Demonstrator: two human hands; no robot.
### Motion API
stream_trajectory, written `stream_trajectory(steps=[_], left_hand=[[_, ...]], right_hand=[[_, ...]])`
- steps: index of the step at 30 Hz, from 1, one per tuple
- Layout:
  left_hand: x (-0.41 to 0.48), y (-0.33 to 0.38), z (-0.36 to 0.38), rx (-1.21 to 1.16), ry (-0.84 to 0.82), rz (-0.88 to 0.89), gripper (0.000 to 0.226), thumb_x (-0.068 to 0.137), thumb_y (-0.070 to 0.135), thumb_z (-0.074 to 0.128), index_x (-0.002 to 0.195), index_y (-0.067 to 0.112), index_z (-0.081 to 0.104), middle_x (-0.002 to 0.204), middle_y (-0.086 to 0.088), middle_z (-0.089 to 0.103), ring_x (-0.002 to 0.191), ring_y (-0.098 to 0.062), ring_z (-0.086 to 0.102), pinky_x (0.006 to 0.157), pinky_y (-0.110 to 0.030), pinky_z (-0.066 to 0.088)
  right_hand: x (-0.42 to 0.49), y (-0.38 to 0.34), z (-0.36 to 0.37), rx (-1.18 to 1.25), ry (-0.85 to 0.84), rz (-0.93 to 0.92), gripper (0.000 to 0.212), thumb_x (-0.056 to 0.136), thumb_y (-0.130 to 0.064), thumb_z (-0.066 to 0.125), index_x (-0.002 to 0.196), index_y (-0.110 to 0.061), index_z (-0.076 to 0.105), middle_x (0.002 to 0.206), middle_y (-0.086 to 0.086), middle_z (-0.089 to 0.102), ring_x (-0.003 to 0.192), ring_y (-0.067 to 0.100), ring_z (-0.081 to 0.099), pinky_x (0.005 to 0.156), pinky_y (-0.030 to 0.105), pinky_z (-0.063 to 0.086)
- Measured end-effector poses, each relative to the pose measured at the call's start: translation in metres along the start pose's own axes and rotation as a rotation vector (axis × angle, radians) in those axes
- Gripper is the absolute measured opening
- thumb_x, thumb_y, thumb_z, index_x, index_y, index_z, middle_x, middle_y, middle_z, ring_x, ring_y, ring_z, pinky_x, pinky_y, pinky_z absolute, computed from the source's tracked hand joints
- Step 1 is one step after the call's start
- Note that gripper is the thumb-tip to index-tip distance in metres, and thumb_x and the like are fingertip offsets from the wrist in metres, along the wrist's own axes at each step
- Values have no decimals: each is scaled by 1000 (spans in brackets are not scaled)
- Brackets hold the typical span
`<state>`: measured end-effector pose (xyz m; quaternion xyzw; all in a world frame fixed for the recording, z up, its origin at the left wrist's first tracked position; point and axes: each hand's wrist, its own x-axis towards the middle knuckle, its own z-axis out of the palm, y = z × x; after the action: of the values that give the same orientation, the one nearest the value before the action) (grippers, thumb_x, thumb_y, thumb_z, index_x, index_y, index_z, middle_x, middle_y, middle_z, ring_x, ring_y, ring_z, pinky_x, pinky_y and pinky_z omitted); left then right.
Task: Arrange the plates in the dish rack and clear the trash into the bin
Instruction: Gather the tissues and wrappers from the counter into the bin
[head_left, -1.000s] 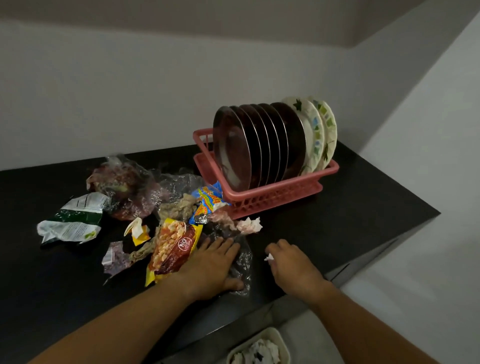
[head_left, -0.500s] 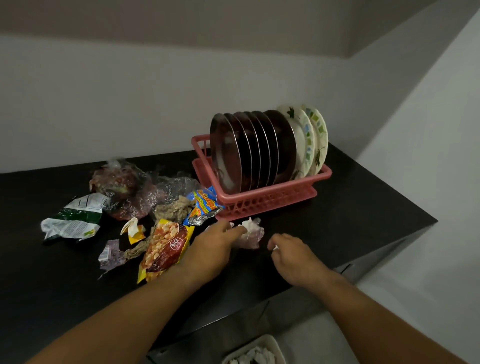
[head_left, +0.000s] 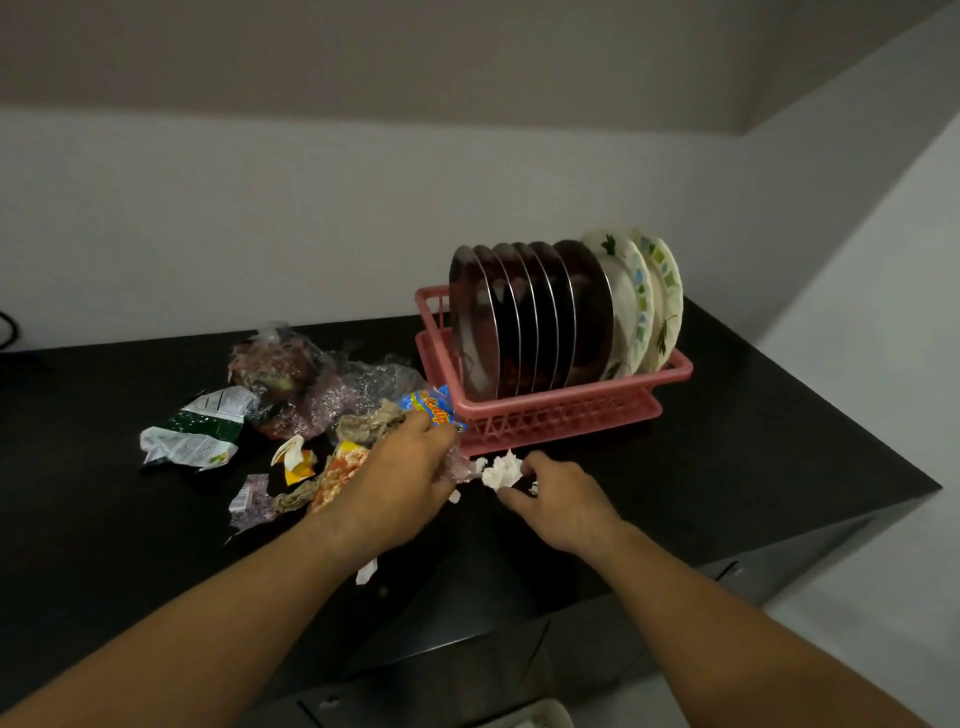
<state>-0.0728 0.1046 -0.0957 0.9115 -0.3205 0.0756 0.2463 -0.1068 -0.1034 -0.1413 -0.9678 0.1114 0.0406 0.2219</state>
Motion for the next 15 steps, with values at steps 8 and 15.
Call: stream_trajectory(steps=[8, 15], left_hand=[[-29, -10, 4, -81, -178, -64, 18, 92, 22, 51, 109, 26, 50, 104, 4, 56, 93, -14, 55, 78, -31, 48], [-43, -9, 28, -65, -206, -100, 16, 87, 46, 58, 87, 31, 52, 88, 10, 53, 80, -10, 54, 67, -31, 47]], right_hand=[[49, -19, 29, -135, -47, 78, 59, 93, -62, 47, 139, -26, 40, 131, 13, 52, 114, 34, 56, 82, 40, 45], [35, -8, 52, -160, -54, 79, 36, 100, -40, 45, 125, -15, 52, 124, 15, 47, 106, 34, 56, 78, 36, 43]])
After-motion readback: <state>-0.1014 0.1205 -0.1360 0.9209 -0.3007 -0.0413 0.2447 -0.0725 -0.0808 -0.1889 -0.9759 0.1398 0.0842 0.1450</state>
